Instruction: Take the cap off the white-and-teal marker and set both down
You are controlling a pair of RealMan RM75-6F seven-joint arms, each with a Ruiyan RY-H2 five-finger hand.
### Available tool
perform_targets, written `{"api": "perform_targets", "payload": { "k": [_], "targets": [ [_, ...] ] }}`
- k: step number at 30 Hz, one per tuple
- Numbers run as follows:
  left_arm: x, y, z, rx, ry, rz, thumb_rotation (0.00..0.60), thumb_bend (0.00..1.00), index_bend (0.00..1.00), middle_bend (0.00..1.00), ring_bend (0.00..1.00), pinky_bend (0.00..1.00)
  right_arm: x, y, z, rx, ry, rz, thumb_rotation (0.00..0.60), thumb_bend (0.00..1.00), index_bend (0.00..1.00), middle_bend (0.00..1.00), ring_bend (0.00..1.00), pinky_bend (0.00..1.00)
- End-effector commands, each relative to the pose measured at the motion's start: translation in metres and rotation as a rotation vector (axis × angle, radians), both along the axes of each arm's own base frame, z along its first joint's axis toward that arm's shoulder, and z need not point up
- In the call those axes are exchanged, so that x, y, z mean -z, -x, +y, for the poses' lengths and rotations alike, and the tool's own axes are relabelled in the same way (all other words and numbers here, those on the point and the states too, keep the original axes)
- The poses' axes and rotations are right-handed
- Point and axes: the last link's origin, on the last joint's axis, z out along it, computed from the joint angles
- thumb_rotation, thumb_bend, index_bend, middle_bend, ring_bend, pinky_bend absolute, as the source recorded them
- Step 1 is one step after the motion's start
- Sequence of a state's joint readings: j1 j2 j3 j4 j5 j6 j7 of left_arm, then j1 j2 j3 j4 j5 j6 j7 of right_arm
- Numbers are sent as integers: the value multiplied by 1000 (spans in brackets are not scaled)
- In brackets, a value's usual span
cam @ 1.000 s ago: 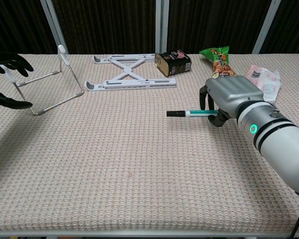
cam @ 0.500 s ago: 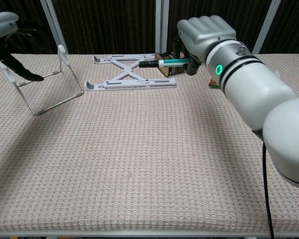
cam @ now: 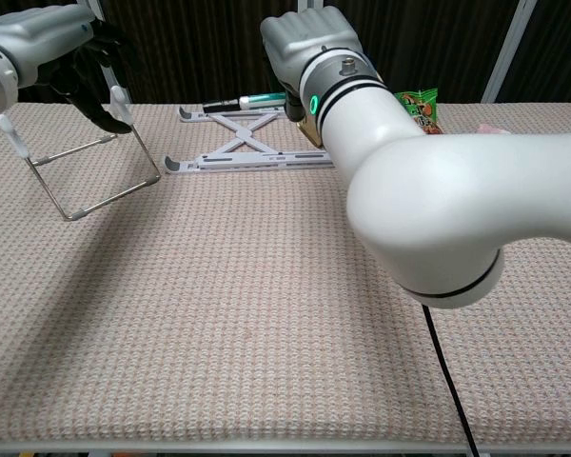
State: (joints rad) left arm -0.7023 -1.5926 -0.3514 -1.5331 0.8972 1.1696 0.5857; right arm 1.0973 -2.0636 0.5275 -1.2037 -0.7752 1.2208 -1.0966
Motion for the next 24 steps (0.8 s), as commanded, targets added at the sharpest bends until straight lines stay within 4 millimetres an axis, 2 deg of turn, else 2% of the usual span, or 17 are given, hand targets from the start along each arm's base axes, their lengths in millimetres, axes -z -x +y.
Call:
{"api": "perform_targets", "payload": {
  "k": [1,10,24],
  "targets": [
    [8,-6,2,-18,-9,18,600,7,351,392,265,340,9,-10,1,1,-7,-31,600,327,557,551,287,277],
    [24,-19,7,-37,27,35,600,28,371,408,285,360,22,-18,6,0,-5,-75,600,327,559,553,287,280],
    [37,-31,7,-65,32,132,600,154,441,473,351,424,32,-19,12,22,10,-56,600,327,560,554,287,280]
  ]
}}
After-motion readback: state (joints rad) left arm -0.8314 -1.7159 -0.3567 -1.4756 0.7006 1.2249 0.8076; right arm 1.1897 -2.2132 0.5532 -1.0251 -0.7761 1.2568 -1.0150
